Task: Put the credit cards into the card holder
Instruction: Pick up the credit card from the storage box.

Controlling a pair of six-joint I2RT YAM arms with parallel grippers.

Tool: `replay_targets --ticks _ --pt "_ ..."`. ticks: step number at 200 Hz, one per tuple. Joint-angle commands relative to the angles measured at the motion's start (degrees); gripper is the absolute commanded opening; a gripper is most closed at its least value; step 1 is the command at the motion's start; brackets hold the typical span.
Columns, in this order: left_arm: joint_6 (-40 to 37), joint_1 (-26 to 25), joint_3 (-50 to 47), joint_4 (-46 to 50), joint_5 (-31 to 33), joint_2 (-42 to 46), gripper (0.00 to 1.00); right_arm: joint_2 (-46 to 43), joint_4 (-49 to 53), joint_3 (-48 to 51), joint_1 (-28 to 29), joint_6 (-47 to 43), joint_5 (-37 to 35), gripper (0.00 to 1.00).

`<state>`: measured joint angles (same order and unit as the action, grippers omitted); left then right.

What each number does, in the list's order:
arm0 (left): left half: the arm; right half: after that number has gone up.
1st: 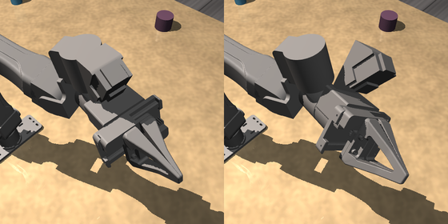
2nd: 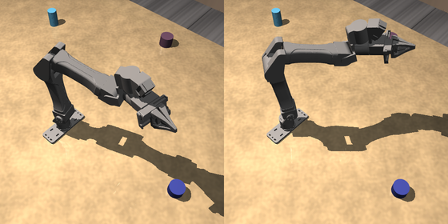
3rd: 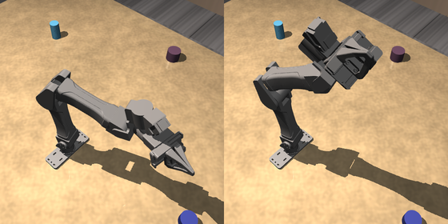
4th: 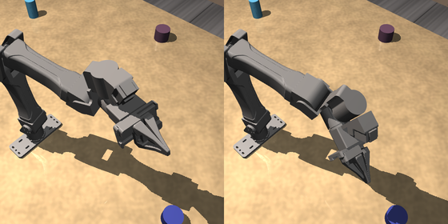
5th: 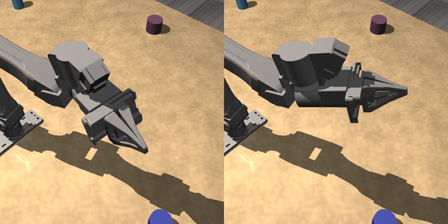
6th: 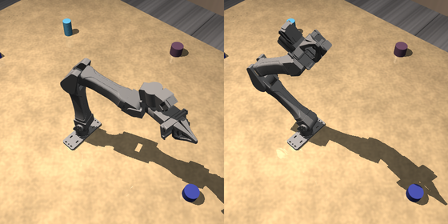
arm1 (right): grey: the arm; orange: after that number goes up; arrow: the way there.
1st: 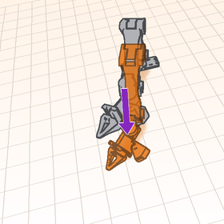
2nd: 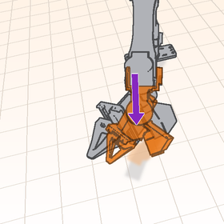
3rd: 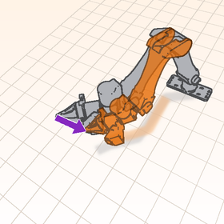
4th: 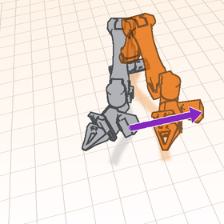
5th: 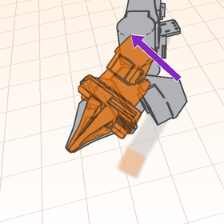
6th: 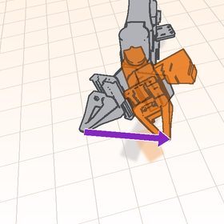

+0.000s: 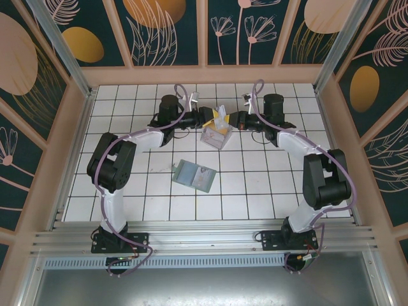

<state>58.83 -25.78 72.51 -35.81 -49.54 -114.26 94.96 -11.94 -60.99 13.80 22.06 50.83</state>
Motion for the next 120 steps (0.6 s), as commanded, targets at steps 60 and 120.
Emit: replay_targets --ticks 60,120 --pt "4.7 0.2 -0.6 -8.5 -3.7 0.8 0.15 -0.7 -5.9 2.1 -0.4 3.7 3.9 0.01" --pt "4.4 0.1 -1.2 -8.6 -4.6 1.3 0.0 -1.1 -6.3 2.2 -0.5 5.8 2.3 0.34"
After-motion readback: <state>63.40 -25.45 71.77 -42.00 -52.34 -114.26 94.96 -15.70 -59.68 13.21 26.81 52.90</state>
